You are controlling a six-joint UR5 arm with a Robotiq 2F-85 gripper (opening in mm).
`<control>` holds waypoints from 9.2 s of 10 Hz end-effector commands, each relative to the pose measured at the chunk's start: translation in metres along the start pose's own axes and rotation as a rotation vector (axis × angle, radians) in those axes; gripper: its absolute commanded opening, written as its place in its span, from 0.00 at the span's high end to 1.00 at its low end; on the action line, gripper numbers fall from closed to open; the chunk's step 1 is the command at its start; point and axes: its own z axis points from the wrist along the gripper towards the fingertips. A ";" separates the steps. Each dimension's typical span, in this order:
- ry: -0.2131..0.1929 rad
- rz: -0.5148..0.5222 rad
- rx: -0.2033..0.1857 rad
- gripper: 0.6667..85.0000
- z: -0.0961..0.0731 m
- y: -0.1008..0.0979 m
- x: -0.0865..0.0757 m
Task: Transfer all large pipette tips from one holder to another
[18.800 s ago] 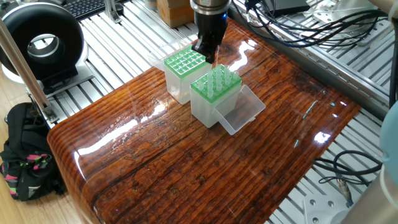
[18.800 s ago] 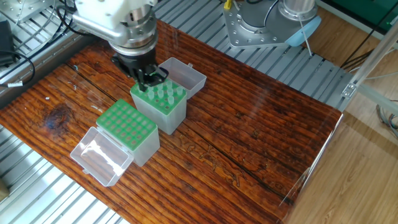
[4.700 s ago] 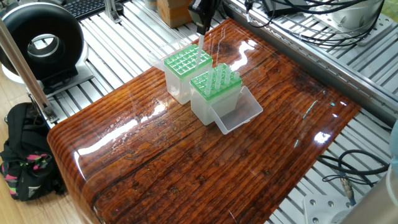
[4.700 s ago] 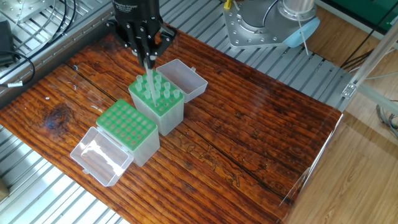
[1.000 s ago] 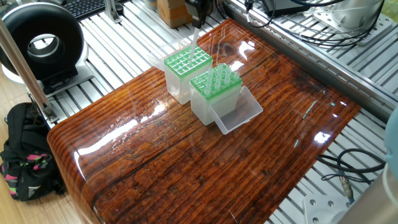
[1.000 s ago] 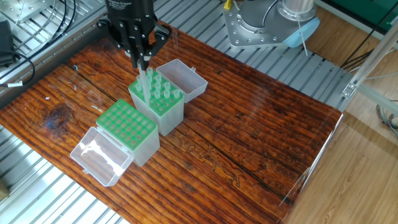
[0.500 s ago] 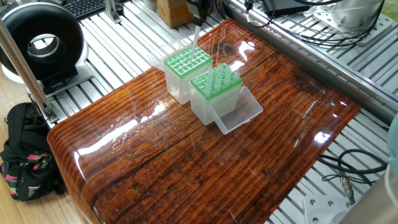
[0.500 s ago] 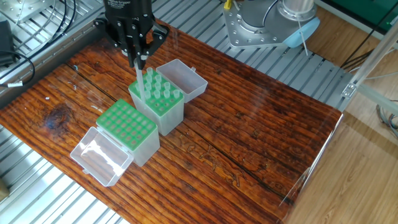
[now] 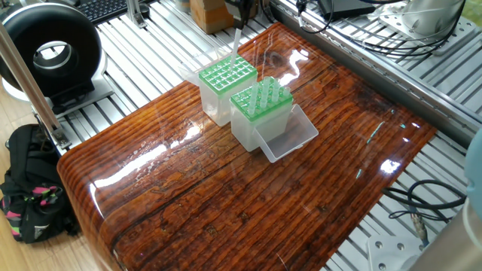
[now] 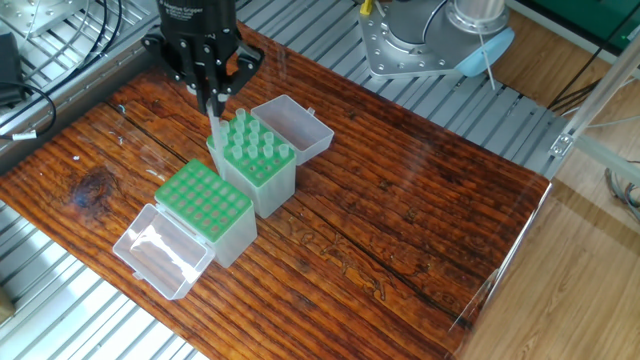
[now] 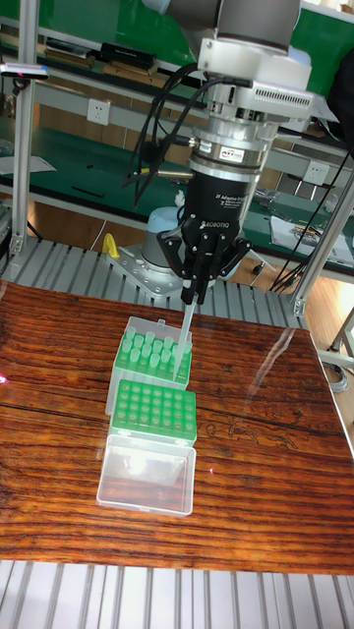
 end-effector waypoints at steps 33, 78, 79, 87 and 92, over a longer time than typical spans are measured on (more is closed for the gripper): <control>0.031 -0.126 0.047 1.00 0.014 -0.092 -0.037; 0.163 0.000 -0.060 0.66 0.067 0.056 0.057; 0.182 0.015 -0.058 0.66 0.071 0.058 0.068; 0.112 0.098 -0.019 0.66 0.081 0.050 0.049; 0.100 0.109 0.013 0.67 0.097 0.066 0.088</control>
